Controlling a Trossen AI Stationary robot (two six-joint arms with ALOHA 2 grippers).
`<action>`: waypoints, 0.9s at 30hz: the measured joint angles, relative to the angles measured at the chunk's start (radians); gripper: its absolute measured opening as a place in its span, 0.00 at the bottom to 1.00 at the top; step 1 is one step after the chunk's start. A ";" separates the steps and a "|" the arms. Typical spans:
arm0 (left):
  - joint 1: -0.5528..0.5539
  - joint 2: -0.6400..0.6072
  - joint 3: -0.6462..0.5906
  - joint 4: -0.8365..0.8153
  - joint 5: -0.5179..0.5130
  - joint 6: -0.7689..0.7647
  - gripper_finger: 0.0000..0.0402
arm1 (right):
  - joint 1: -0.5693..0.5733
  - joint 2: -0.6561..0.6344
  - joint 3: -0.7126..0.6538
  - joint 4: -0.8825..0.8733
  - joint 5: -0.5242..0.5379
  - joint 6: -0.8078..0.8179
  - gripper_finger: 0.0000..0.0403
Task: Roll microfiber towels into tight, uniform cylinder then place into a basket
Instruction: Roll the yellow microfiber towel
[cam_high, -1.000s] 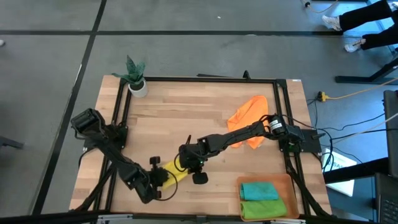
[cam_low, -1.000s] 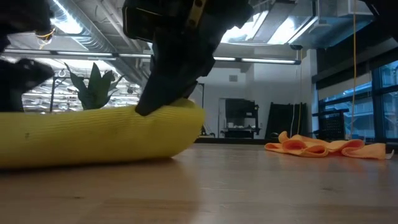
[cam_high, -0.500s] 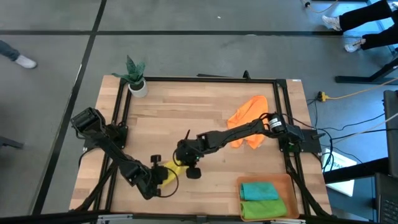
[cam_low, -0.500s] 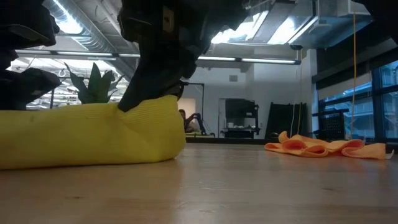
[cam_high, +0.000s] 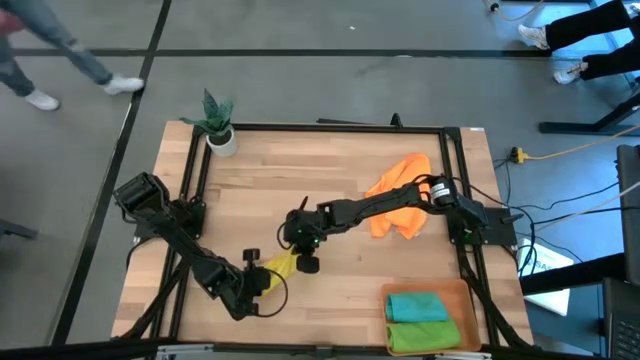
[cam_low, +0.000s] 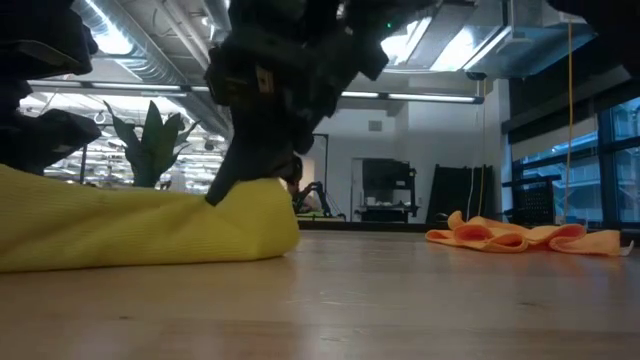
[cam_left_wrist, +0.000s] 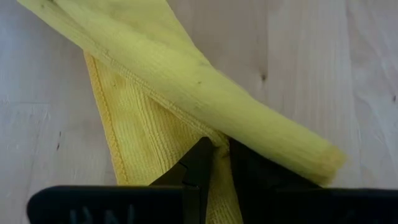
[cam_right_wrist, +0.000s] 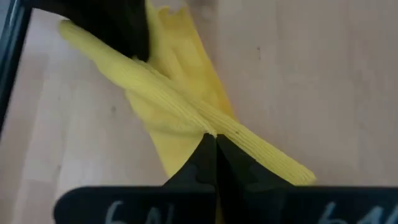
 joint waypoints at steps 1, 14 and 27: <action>0.000 0.000 0.002 -0.002 -0.001 0.000 0.14 | -0.004 0.001 -0.009 0.009 -0.001 0.000 0.00; -0.009 -0.053 0.172 -0.413 -0.015 -0.024 0.14 | -0.016 0.001 -0.040 0.020 0.036 -0.004 0.00; -0.066 -0.055 0.420 -0.680 -0.112 -0.023 0.14 | -0.015 0.001 -0.040 0.018 0.042 -0.011 0.00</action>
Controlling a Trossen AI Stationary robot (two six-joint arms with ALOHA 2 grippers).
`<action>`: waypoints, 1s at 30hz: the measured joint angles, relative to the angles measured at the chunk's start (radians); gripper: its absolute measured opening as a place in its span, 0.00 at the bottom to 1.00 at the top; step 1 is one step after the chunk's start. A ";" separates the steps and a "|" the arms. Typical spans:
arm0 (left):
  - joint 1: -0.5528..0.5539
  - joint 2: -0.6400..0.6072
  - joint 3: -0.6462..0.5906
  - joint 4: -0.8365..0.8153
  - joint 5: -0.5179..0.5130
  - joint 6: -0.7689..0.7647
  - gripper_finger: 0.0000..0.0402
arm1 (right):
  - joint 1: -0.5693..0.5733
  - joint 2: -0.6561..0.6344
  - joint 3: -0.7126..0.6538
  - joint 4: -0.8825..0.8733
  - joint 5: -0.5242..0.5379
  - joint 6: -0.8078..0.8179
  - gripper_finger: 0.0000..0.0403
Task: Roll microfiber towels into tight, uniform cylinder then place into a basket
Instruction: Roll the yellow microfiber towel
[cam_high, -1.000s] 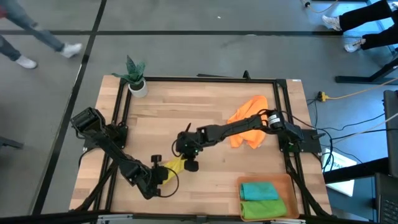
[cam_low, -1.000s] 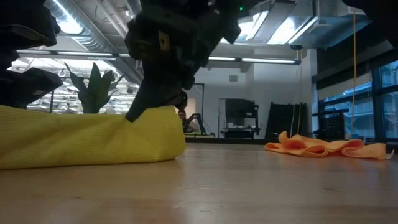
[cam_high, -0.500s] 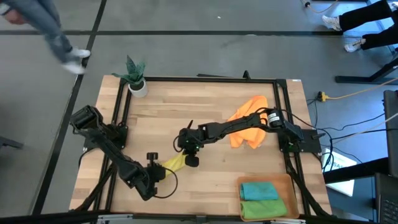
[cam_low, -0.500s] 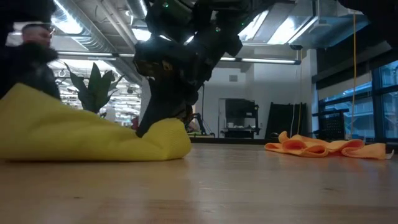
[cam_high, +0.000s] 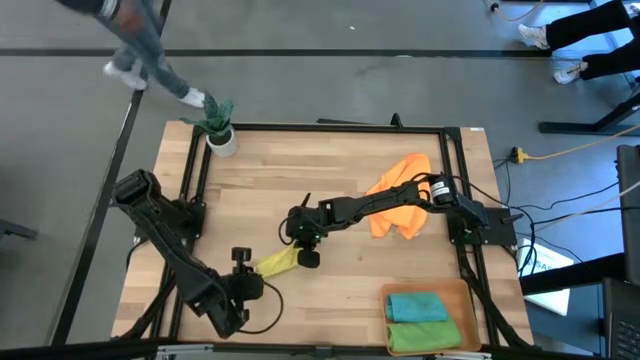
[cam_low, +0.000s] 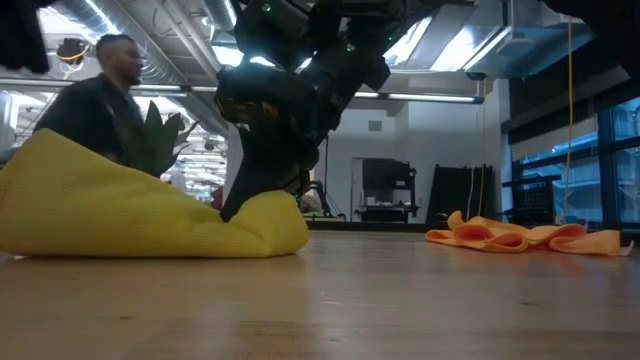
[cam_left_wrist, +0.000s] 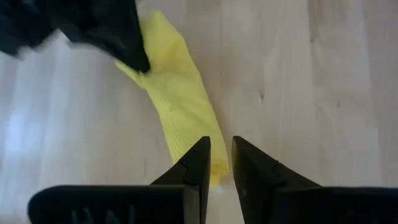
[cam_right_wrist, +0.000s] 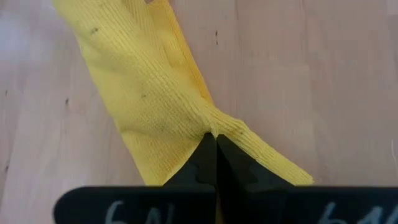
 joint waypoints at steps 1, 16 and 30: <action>-0.006 0.000 0.007 0.000 -0.027 0.000 0.14 | 0.000 0.000 0.000 0.000 0.000 0.000 0.00; 0.078 0.003 -0.292 0.354 -0.071 -0.004 0.14 | 0.010 0.001 0.000 0.000 -0.006 -0.014 0.00; 0.103 -0.002 -0.516 0.670 -0.049 -0.010 0.14 | 0.015 0.002 0.000 -0.001 -0.006 -0.018 0.00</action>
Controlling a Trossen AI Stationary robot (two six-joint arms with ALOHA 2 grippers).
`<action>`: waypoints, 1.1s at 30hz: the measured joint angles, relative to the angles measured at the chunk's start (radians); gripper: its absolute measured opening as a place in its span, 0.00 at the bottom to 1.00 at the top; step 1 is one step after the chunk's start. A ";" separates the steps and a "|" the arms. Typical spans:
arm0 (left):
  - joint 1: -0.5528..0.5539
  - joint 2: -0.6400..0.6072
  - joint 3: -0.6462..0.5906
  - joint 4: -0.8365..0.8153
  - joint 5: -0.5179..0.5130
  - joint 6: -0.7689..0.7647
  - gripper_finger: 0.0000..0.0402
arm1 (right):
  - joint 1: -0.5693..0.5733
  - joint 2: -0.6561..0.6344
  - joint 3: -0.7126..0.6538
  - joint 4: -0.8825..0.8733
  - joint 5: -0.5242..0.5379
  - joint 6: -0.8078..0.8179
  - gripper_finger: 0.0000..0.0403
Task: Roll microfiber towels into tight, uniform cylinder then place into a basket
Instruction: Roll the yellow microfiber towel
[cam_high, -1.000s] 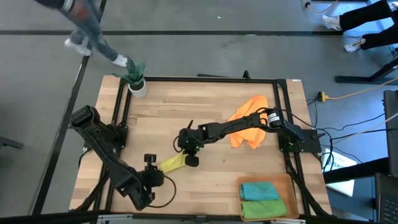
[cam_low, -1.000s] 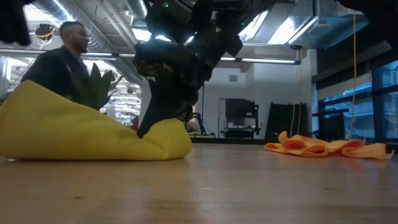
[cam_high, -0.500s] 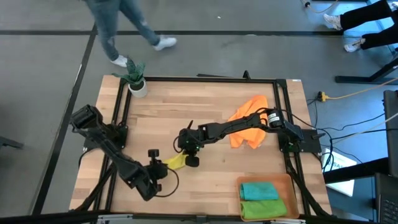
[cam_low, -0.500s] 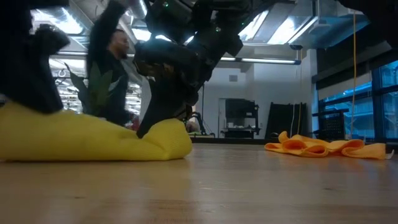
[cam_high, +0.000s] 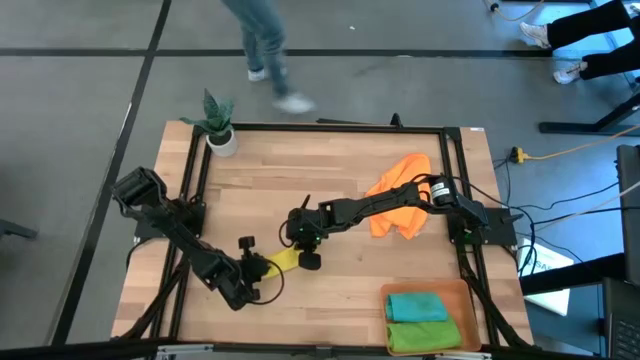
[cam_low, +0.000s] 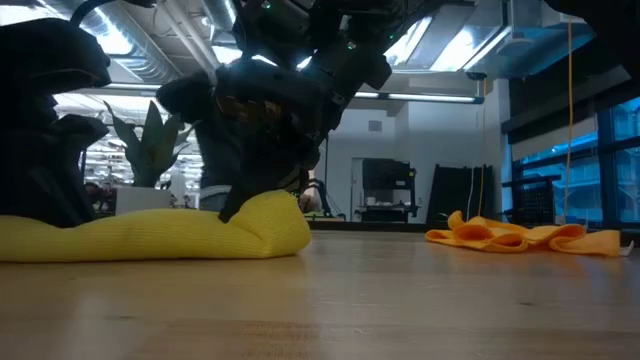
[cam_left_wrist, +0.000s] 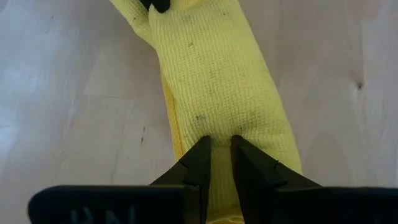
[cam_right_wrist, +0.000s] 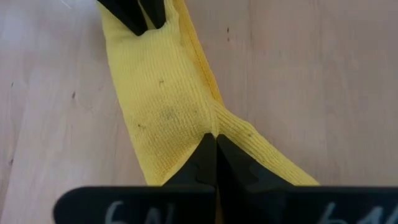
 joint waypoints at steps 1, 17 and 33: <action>0.000 0.000 -0.008 0.012 -0.001 0.000 0.14 | 0.000 0.000 0.000 0.001 0.000 -0.004 0.01; 0.002 0.003 -0.027 0.024 0.004 -0.017 0.14 | 0.067 -0.093 0.000 -0.031 0.131 -0.134 0.04; 0.007 0.004 -0.028 0.024 0.014 -0.019 0.14 | 0.164 -0.125 0.001 -0.091 0.209 -0.182 0.04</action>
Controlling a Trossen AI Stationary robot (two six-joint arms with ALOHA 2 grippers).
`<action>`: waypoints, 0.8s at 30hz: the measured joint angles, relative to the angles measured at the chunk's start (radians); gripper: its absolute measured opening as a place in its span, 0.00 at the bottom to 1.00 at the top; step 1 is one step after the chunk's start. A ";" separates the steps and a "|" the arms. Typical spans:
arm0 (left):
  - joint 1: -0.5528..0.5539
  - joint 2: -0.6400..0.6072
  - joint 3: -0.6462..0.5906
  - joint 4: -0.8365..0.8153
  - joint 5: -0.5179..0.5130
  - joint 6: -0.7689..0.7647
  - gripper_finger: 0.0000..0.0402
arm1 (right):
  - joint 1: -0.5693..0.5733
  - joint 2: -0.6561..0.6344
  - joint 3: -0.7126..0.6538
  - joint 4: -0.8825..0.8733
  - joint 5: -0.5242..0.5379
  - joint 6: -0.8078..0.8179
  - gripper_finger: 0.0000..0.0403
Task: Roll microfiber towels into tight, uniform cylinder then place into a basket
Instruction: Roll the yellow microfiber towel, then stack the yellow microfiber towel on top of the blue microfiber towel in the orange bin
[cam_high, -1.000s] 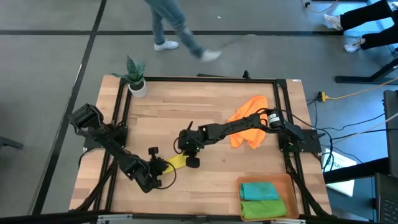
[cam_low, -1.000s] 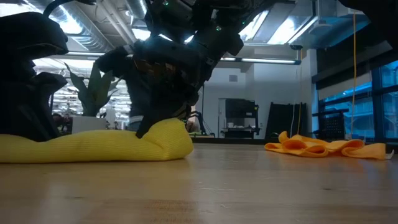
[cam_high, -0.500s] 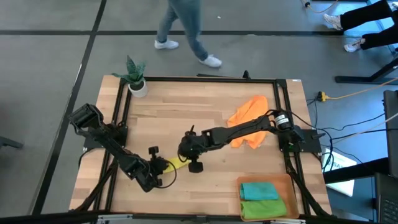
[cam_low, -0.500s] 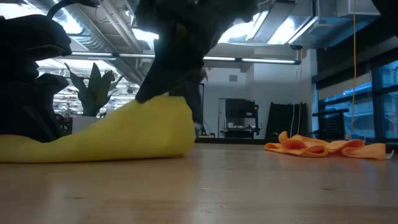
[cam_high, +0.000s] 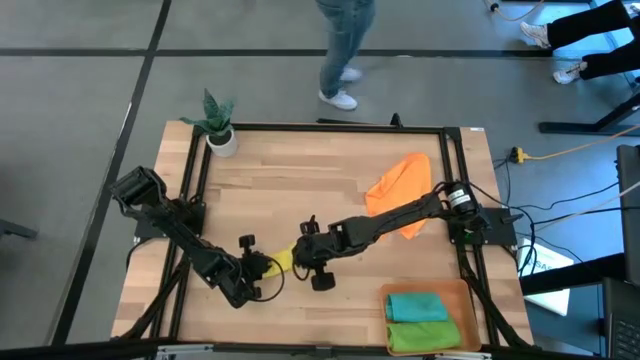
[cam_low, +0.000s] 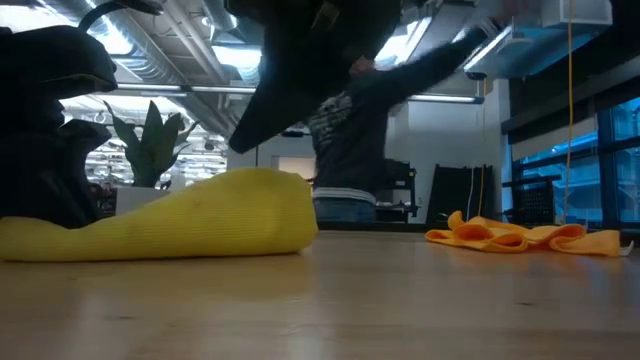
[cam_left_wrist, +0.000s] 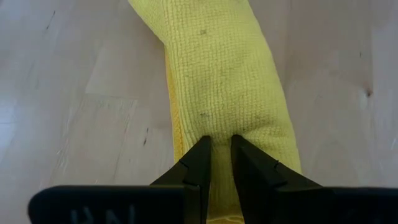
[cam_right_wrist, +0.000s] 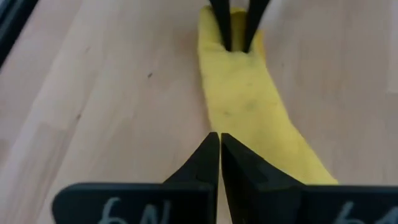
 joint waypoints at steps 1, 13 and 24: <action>0.000 0.000 0.000 0.000 0.000 0.000 0.14 | 0.004 0.000 0.000 0.001 0.000 -0.003 0.05; 0.000 0.000 -0.001 0.002 0.002 0.001 0.14 | 0.016 0.000 0.000 0.012 -0.158 -0.138 0.09; 0.000 0.001 -0.001 0.003 0.002 0.002 0.14 | 0.016 0.002 0.000 0.032 -0.158 -0.230 0.45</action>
